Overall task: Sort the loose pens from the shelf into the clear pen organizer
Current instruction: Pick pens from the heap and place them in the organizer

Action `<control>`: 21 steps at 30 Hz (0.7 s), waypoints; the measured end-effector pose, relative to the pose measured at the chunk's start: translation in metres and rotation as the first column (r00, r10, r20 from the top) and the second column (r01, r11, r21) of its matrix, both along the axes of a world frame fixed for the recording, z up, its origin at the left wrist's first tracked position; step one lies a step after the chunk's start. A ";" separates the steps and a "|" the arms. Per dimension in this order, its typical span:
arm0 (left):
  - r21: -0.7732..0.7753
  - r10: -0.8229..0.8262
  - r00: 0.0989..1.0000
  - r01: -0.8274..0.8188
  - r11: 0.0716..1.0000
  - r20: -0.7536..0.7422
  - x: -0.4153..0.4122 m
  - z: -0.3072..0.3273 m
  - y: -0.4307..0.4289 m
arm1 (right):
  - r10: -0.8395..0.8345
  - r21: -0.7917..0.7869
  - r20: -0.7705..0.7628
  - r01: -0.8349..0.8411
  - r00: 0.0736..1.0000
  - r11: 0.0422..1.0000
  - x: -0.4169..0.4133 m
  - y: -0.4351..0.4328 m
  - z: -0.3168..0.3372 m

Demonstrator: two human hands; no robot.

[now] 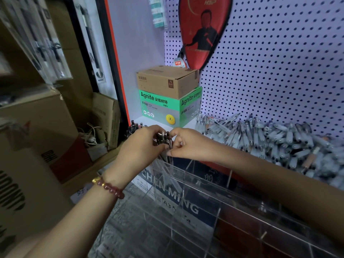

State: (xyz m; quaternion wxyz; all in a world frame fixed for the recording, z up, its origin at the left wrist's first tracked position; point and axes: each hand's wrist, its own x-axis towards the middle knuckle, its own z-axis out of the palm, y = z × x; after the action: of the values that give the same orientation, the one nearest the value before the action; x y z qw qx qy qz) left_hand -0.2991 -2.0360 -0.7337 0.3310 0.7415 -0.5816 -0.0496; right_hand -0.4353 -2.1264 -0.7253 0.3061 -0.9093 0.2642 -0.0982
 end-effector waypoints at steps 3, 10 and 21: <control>0.025 0.030 0.998 -0.031 0.999 0.050 -0.002 0.004 0.002 | -0.009 0.001 0.032 0.009 0.999 1.000 -0.001 -0.001 0.001; -0.074 0.113 0.957 -0.097 0.993 0.268 -0.012 0.018 0.014 | -0.285 -0.038 0.471 0.342 0.835 0.939 -0.020 -0.041 0.015; -0.298 -0.089 0.996 0.092 0.950 0.025 -0.020 0.016 -0.006 | -0.643 -0.492 0.034 0.572 0.766 0.656 -0.073 -0.128 -0.032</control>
State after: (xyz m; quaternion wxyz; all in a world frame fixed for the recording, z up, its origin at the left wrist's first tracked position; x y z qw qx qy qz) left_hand -0.3195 -2.0420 -0.7174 0.4333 0.6556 -0.6177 0.0280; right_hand -0.5087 -2.2543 -0.7574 0.0032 -0.8184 0.5420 -0.1909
